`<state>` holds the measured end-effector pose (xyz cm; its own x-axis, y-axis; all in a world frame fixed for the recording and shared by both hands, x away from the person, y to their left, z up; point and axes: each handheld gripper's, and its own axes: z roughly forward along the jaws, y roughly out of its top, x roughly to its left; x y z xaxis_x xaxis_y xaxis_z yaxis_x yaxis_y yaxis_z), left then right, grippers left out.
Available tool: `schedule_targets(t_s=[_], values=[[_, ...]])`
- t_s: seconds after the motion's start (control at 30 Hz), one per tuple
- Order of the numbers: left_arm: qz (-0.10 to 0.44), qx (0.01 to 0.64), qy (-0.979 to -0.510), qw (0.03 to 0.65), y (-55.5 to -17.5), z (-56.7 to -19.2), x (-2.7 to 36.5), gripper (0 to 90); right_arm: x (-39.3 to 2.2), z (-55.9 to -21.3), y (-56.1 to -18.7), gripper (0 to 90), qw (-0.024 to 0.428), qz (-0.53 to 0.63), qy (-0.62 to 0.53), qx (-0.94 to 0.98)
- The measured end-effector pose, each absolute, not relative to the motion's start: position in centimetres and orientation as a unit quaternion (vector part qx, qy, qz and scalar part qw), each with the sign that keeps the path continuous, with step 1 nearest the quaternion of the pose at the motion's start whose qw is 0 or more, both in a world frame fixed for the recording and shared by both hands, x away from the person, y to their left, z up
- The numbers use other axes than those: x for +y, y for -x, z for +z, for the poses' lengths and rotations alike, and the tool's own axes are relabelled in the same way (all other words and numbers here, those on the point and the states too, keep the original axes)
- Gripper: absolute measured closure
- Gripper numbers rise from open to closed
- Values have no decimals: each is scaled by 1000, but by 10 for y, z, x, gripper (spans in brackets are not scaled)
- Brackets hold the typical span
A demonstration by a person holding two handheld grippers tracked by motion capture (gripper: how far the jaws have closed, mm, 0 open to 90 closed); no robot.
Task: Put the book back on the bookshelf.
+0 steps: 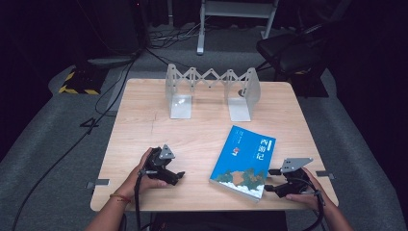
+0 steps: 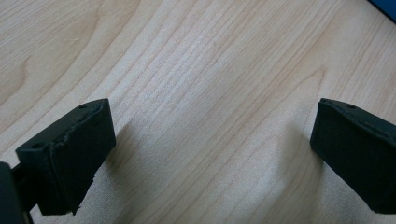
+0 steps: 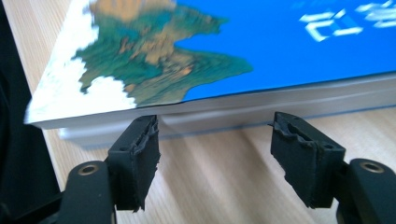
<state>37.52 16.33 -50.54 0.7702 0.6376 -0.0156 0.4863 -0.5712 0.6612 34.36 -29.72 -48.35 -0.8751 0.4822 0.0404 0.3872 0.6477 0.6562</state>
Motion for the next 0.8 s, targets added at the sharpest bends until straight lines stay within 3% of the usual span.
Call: schedule_targets(t_s=[0.8], values=[[110,319,-883,326,-371,-504,156,7,-295,-480,-339,313,49,350,-229,907]])
